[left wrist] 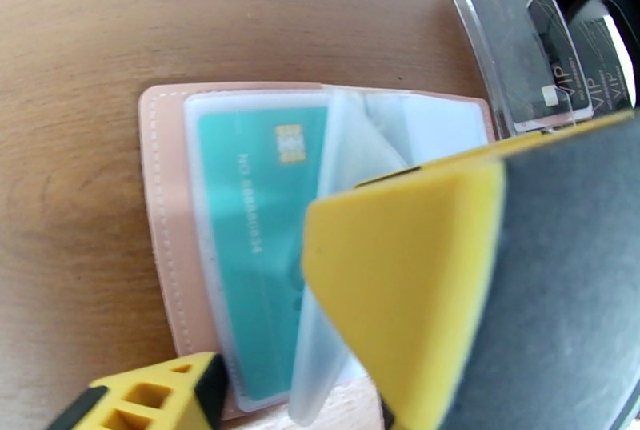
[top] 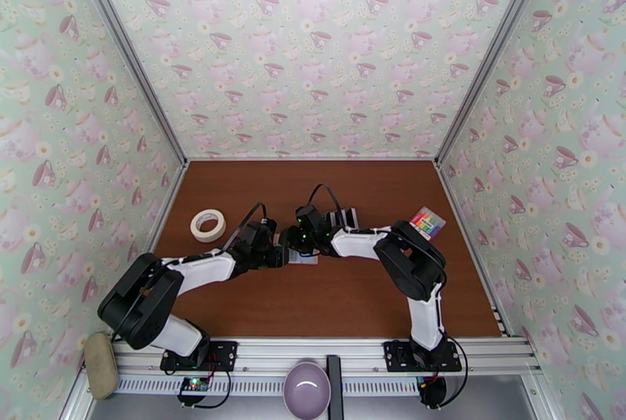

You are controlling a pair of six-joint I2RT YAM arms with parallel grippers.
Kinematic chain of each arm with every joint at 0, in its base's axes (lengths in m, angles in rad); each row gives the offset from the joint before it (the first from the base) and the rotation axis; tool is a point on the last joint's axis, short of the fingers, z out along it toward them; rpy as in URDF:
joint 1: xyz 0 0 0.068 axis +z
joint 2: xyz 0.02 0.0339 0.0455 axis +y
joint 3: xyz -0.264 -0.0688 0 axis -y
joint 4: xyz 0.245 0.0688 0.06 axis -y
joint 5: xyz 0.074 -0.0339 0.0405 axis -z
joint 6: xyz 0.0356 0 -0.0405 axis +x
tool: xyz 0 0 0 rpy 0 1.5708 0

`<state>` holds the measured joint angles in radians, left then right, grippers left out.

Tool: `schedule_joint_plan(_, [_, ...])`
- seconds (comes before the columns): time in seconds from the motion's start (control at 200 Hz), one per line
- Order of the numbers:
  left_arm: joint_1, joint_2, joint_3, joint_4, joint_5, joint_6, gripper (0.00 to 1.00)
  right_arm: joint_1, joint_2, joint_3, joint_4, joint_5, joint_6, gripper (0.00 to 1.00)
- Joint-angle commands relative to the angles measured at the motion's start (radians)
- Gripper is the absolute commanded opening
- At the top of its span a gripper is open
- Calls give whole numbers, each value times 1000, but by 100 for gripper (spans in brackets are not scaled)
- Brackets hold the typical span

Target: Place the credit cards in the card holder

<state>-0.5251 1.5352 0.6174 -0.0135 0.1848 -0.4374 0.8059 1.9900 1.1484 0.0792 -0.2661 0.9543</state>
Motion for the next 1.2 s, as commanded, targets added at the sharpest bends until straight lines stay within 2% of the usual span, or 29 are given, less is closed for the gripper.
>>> schedule_joint_plan(0.0, [-9,77,-18,-115,-8,-17,47,2,-63,-33,2,-13,3,43])
schedule_joint_plan(0.155, [-8,78,-18,-116,-10,-18,43,-12,-153,-70,-5,12,-9,44])
schedule_joint_plan(0.376, [-7,76,-17,-108,0,-20,38,-20,-245,-101,-118,86,-67,46])
schedule_joint_plan(0.736, [6,-37,-66,-62,17,-26,30,-26,-126,-52,-103,65,-72,46])
schedule_joint_plan(0.972, [23,-76,-82,-54,19,-27,29,-24,-47,7,-27,-9,-32,46])
schedule_joint_plan(1.067, [29,-73,-81,-54,20,-28,32,-19,-23,17,13,-32,-8,46])
schedule_joint_plan(1.192, [37,-81,-80,-59,18,-29,47,-11,-5,25,35,-42,7,45])
